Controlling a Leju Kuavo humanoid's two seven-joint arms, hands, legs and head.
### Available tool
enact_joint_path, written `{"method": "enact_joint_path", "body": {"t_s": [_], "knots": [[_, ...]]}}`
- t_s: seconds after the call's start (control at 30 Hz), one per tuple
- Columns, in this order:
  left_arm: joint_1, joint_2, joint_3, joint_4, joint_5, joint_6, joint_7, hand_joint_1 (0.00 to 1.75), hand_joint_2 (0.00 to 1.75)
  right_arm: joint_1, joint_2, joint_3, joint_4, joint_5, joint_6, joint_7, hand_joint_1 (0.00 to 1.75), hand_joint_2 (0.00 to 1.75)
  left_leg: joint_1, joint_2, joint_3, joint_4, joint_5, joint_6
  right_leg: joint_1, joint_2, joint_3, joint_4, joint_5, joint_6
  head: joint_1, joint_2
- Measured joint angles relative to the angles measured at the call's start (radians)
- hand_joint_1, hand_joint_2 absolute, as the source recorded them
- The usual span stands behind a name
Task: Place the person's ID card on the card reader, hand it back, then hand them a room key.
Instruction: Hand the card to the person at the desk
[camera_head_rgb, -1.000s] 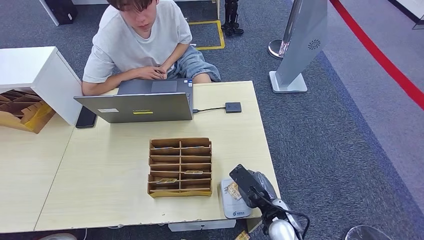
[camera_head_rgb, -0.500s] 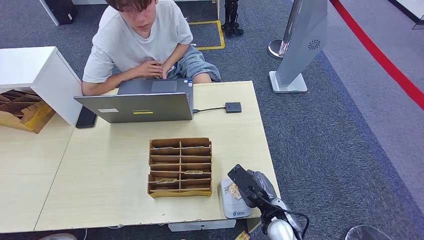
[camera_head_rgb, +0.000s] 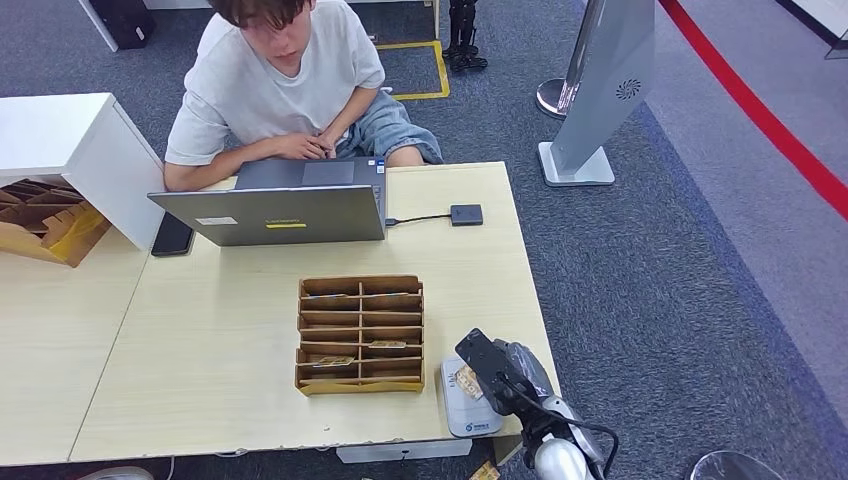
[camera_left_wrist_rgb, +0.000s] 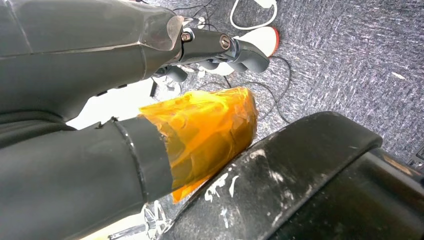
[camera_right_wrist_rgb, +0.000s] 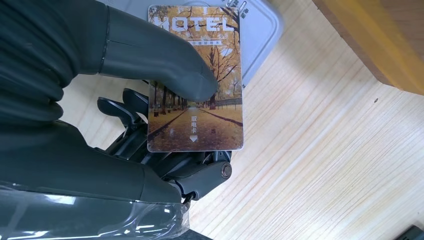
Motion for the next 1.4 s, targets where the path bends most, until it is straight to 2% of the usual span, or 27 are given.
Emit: {"method": "enact_joint_path", "body": {"t_s": [0.53, 0.77, 1.4], "knots": [[0.000, 0.000, 0.000, 0.000, 0.000, 0.000, 0.000, 0.00, 0.00, -0.002, 0.000, 0.000, 0.000, 0.001, 0.001, 0.000, 1.75, 1.75, 0.000, 0.000, 0.000, 0.000, 0.000, 0.000, 0.000, 0.000, 0.000, 0.000, 0.000, 0.000, 0.000, 0.000], [0.001, 0.000, 0.003, 0.000, 0.002, 0.002, 0.000, 0.00, 0.00, -0.003, 0.009, 0.000, -0.013, 0.015, -0.011, -0.029, 1.75, 1.75, 0.000, 0.000, 0.000, 0.000, 0.000, 0.000, 0.000, 0.000, 0.000, 0.000, 0.000, 0.000, 0.000, 0.000], [0.012, 0.000, 0.022, 0.000, 0.004, 0.013, -0.010, 0.00, 0.00, 0.011, 0.014, 0.000, -0.170, 0.018, -0.047, -0.093, 1.75, 1.75, 0.000, 0.000, 0.000, 0.000, 0.000, 0.000, 0.000, 0.000, 0.000, 0.000, 0.000, 0.000, 0.000, 0.000]]}}
